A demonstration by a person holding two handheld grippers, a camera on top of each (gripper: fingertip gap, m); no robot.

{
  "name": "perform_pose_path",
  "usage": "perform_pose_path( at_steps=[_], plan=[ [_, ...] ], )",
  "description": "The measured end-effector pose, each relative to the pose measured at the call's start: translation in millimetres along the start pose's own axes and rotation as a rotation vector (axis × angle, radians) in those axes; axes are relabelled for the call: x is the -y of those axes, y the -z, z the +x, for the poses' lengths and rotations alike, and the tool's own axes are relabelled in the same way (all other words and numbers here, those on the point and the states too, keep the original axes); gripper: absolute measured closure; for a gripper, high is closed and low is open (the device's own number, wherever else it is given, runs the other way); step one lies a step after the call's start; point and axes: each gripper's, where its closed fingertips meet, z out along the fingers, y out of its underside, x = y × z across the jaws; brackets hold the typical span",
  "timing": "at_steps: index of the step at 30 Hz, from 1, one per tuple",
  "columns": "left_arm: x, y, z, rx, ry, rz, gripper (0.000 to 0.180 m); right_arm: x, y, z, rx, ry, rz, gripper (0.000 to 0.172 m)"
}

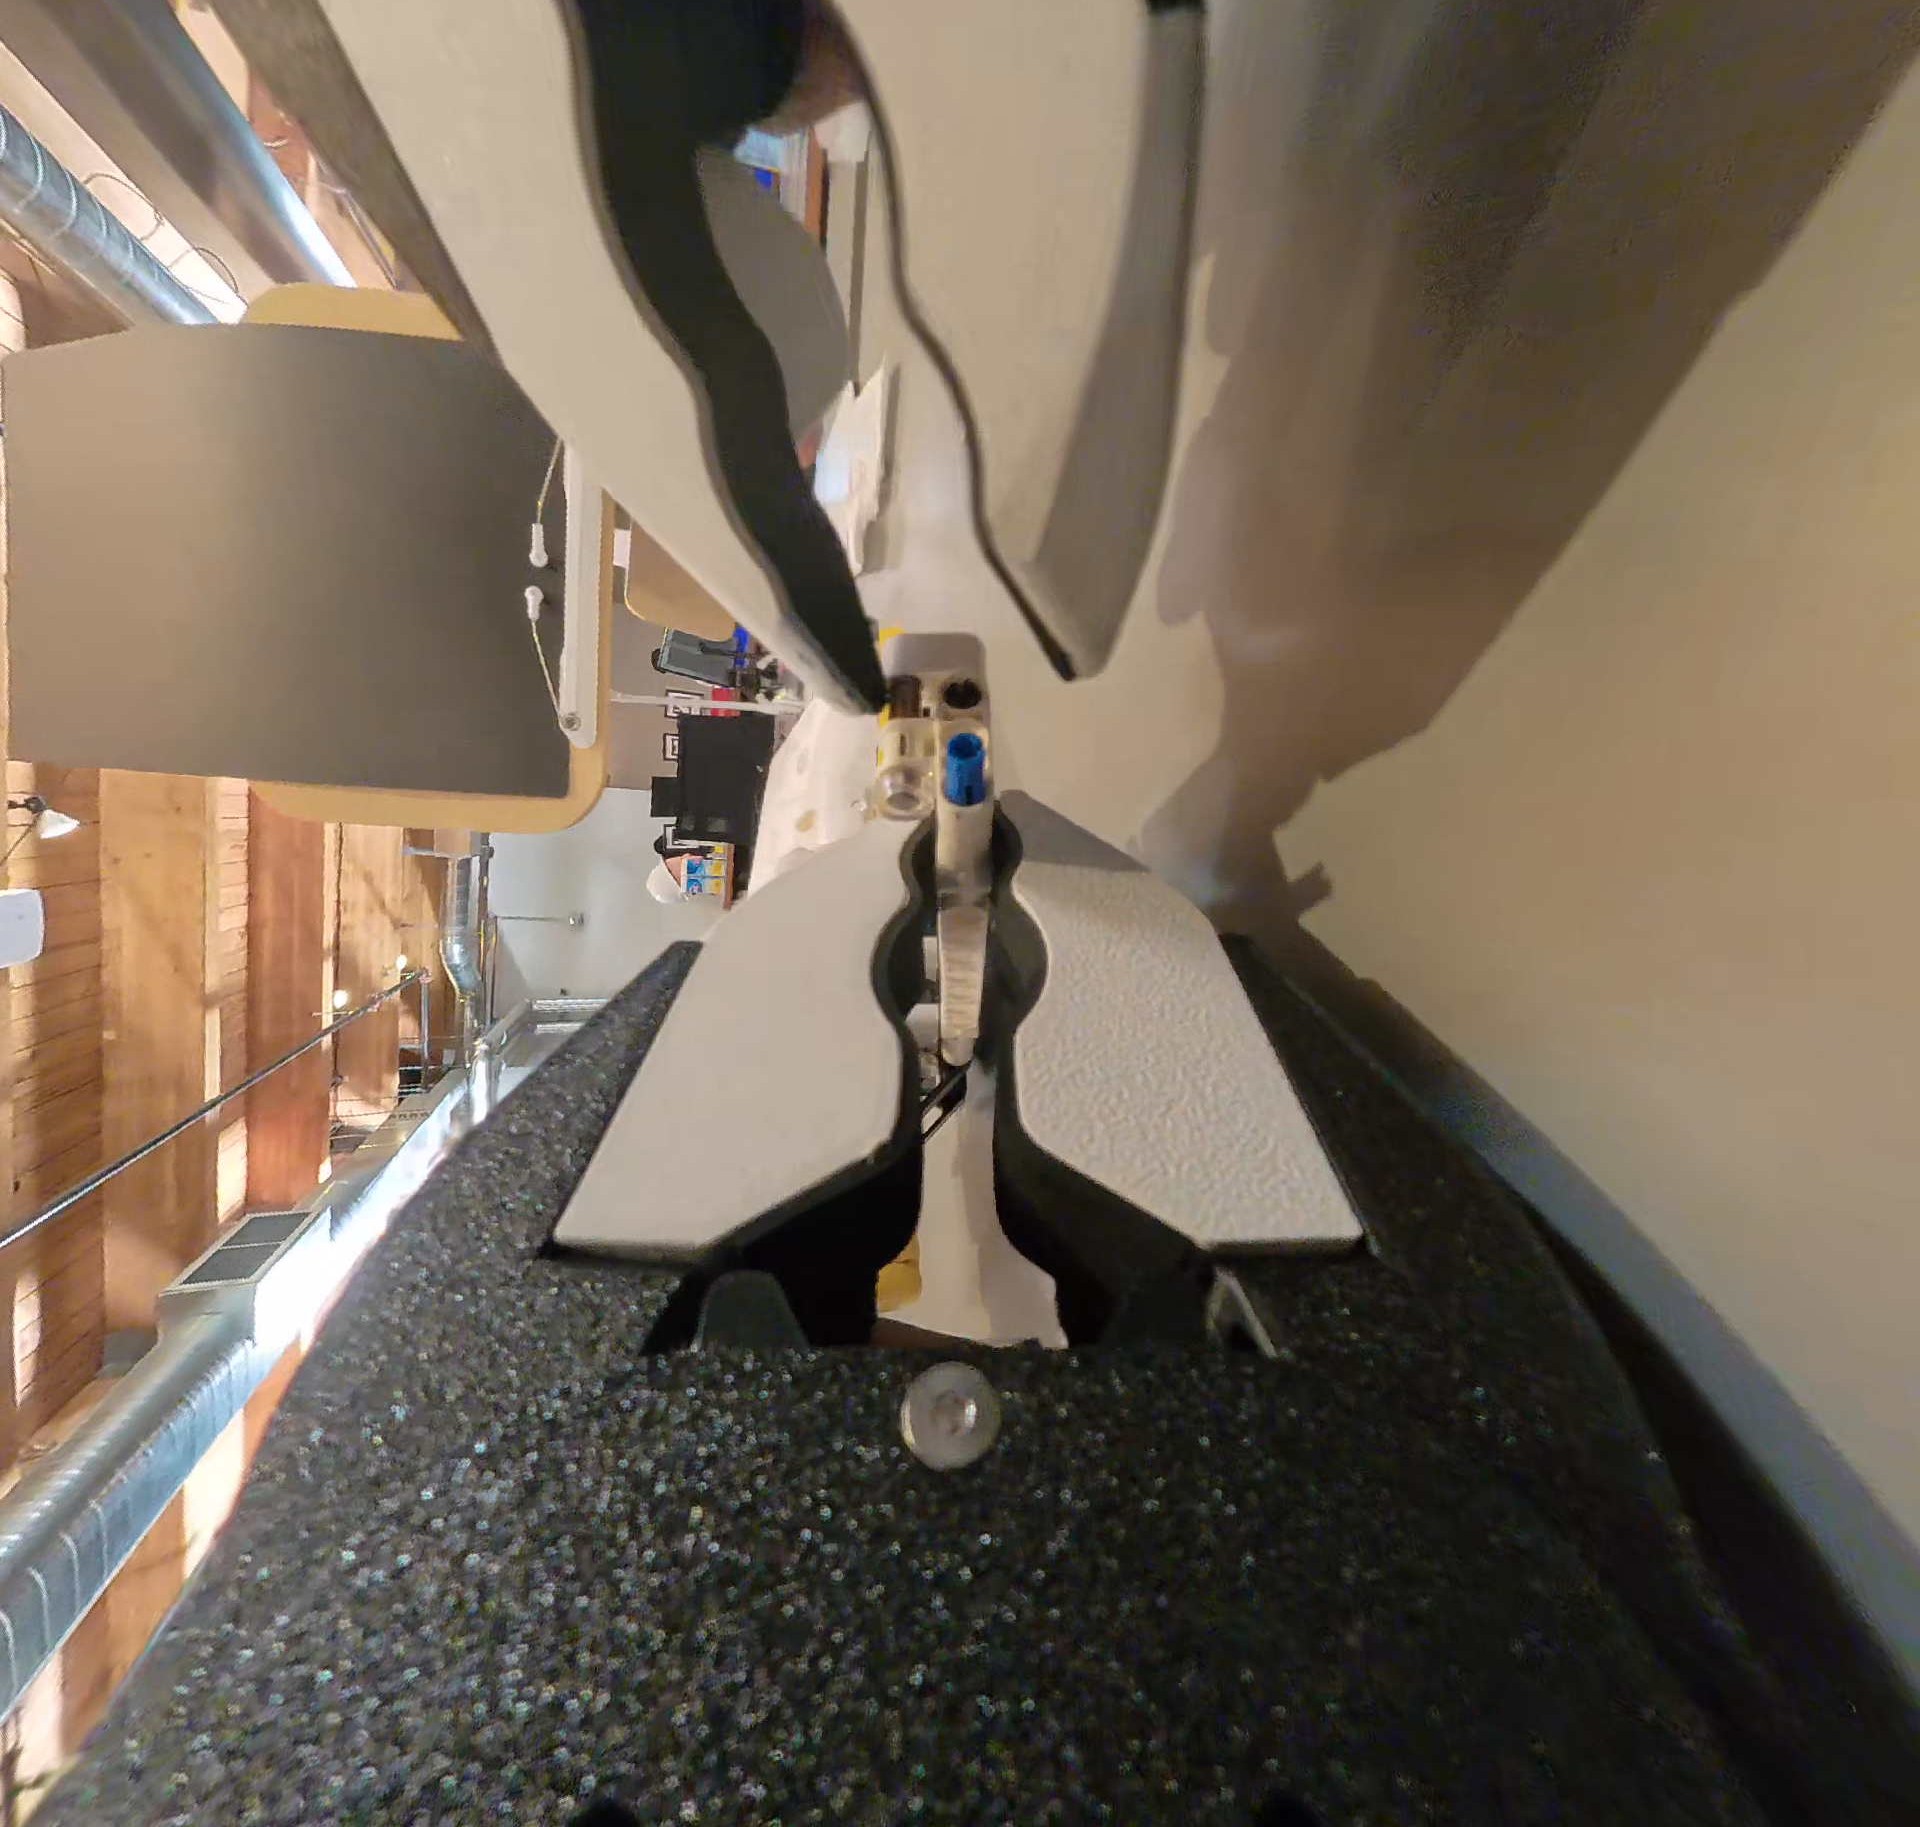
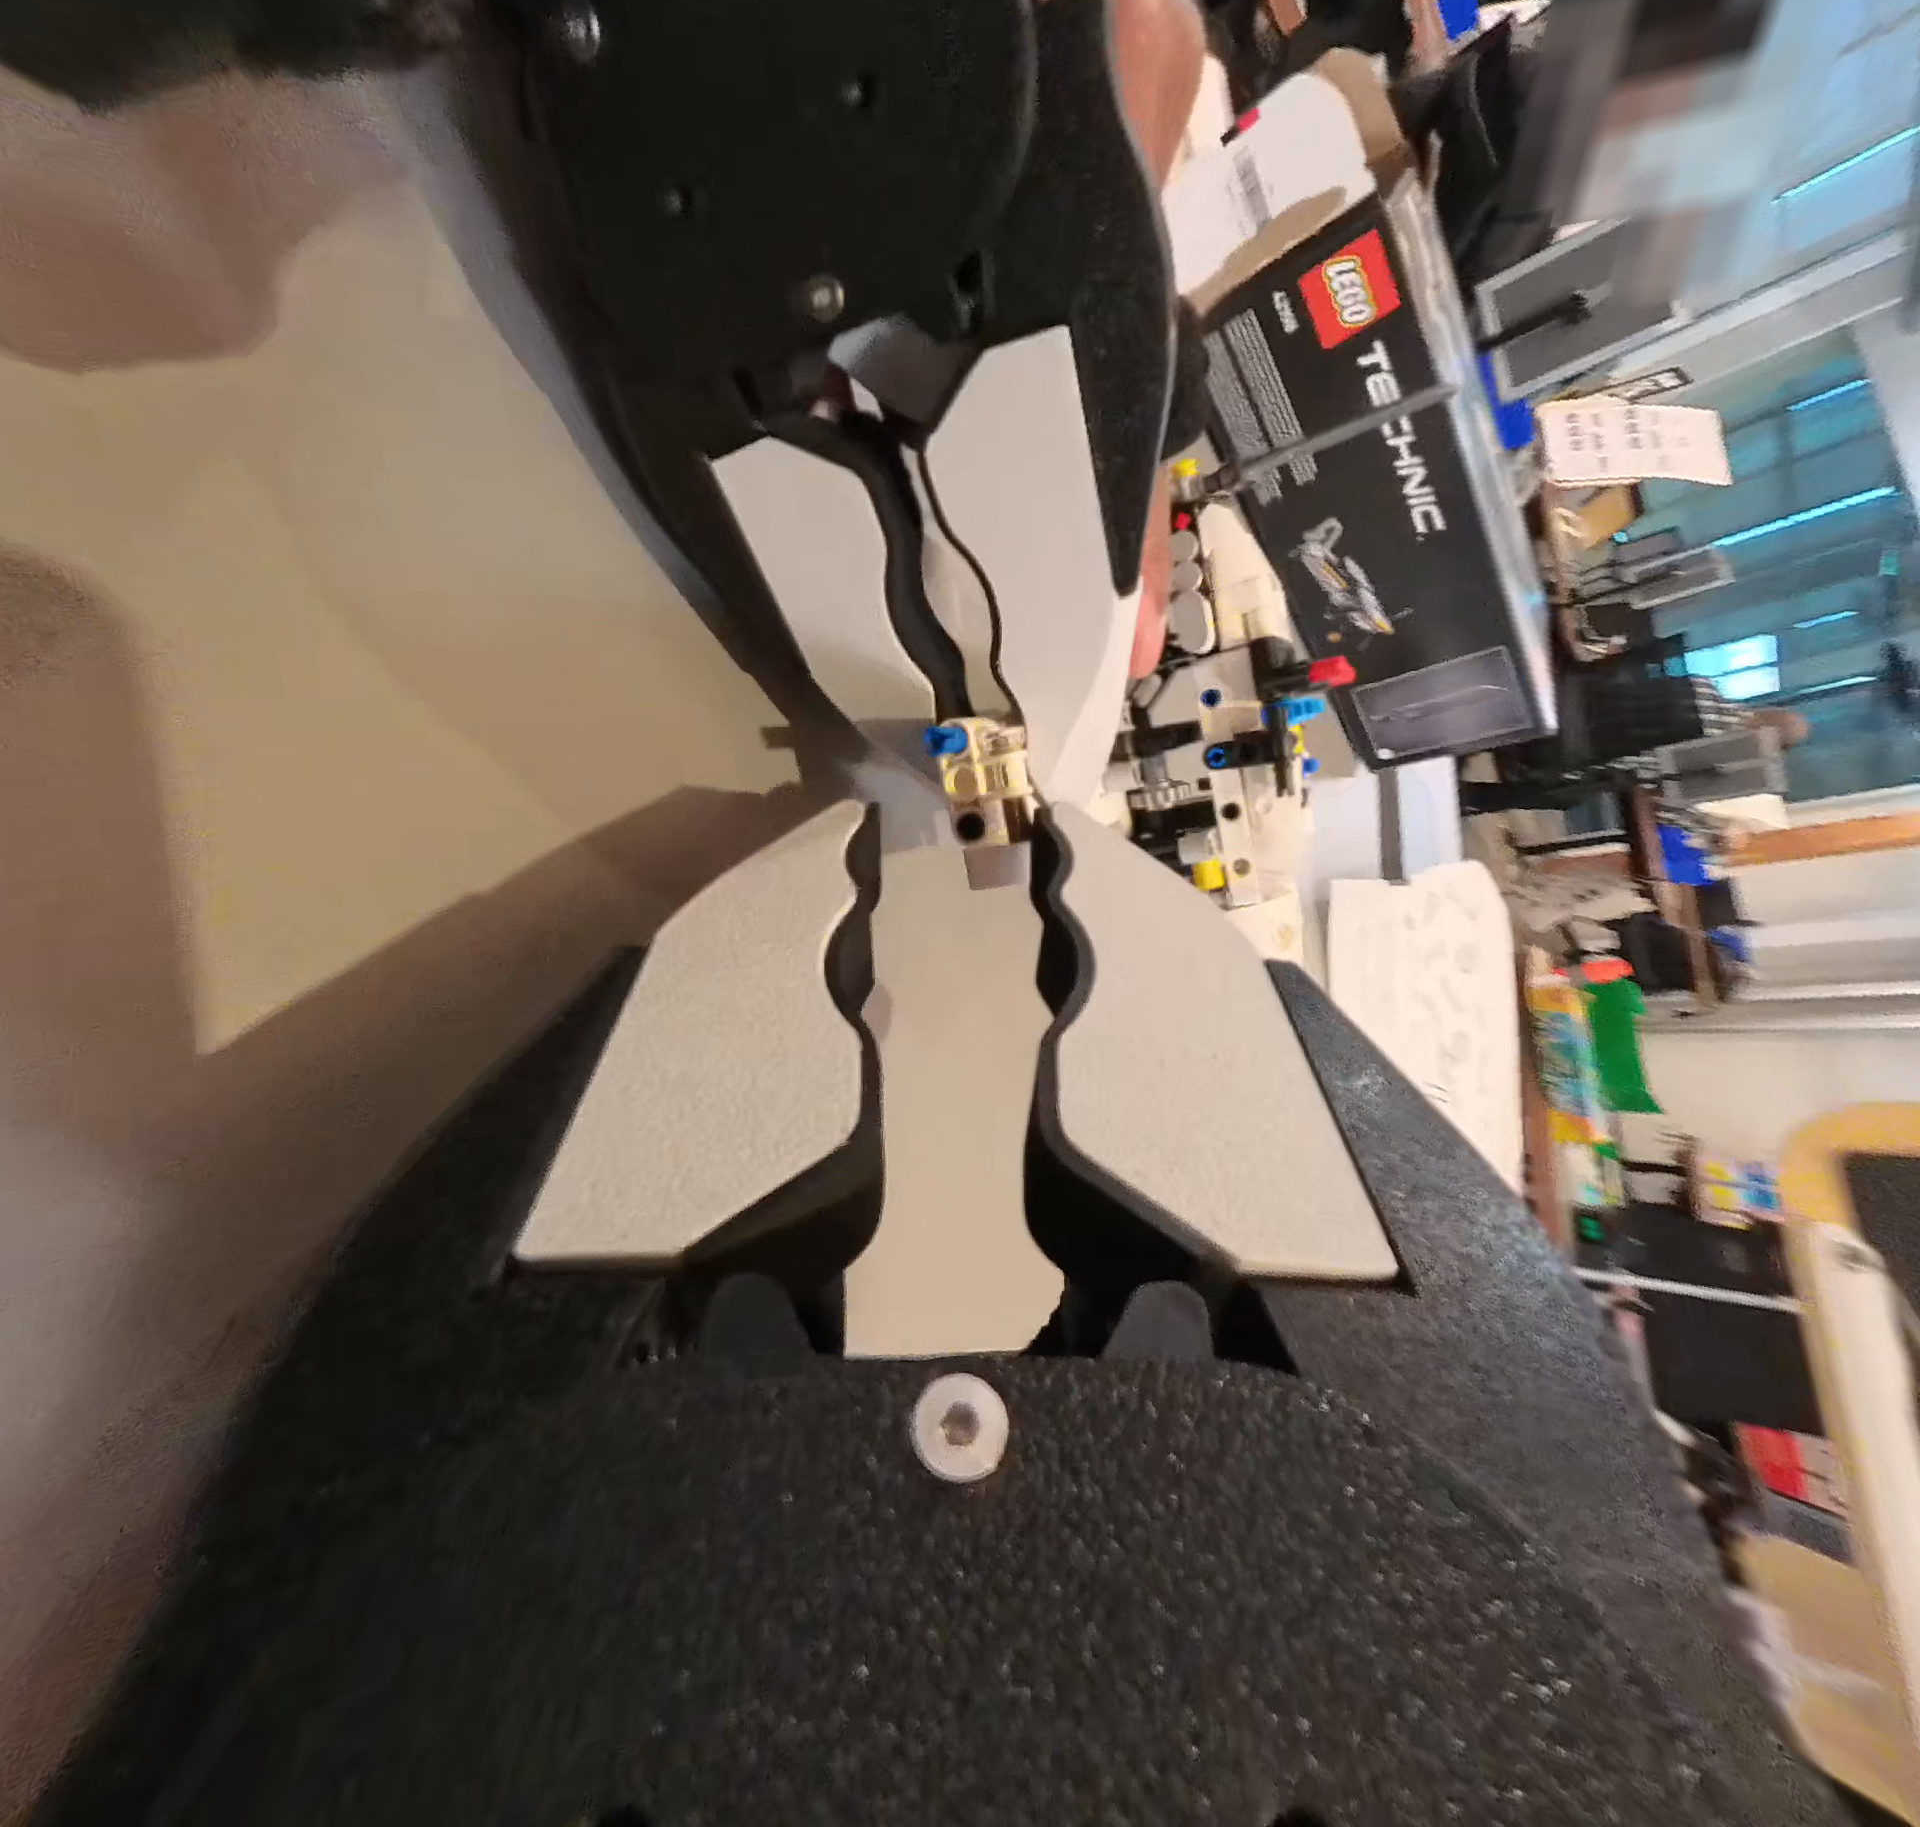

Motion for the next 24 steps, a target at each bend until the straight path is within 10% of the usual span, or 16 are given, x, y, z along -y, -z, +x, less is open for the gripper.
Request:
perform_pose_path(
  at_steps=[24],
  plan=[
    [32, -3, 7, 0.017, 0.034, 0.086, 0.17, -7, 13, -7, -0.233, 0.299, -0.056, 0.156]
  ],
)
